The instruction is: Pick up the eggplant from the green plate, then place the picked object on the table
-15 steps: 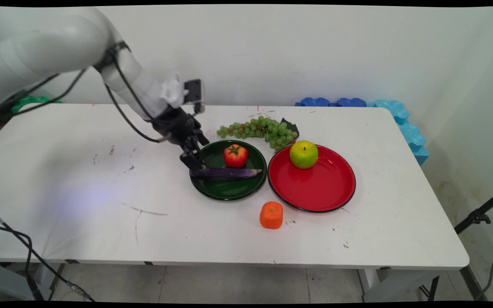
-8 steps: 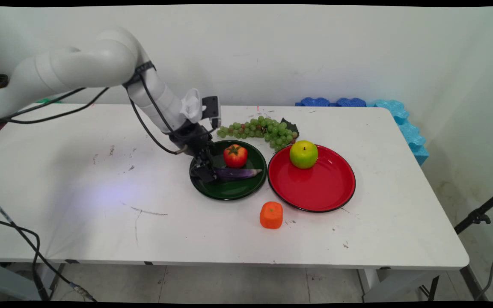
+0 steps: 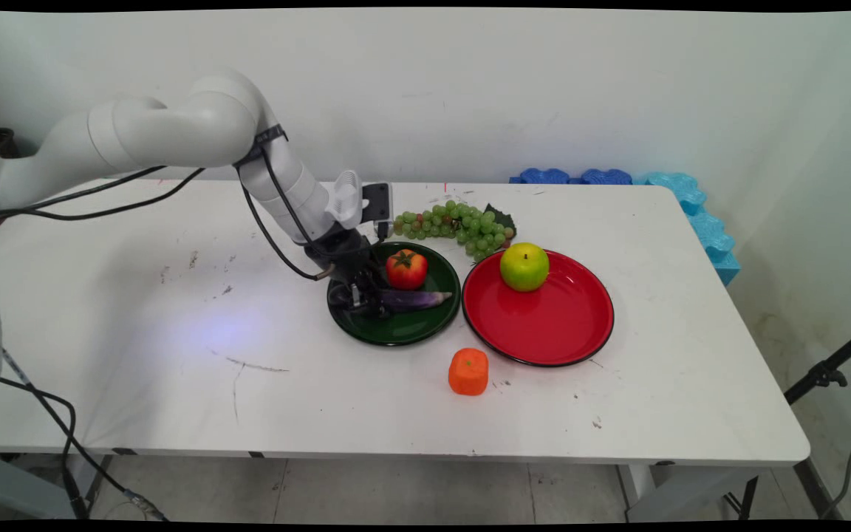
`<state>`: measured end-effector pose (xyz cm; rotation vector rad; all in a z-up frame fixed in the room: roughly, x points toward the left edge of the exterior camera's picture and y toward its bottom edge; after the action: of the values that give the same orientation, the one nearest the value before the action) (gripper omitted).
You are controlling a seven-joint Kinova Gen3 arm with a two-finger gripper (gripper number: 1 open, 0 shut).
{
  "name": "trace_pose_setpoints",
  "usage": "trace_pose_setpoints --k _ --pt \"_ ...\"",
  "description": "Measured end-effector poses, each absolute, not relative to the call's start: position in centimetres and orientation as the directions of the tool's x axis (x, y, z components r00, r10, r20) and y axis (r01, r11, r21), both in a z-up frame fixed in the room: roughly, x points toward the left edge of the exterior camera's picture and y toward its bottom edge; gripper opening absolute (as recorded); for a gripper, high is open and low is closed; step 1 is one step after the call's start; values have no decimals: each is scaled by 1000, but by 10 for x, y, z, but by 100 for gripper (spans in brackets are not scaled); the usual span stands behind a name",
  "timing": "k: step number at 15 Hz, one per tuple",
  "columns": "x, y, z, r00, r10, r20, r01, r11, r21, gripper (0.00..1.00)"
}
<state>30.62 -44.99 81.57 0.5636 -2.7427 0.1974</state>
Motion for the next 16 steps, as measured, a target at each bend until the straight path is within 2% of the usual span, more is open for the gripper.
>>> trace_pose_setpoints --k 8,16 --pt "299 -447 816 -868 -342 360 -396 914 -85 0" --pt "268 -429 877 -844 -350 406 -419 903 -93 0"
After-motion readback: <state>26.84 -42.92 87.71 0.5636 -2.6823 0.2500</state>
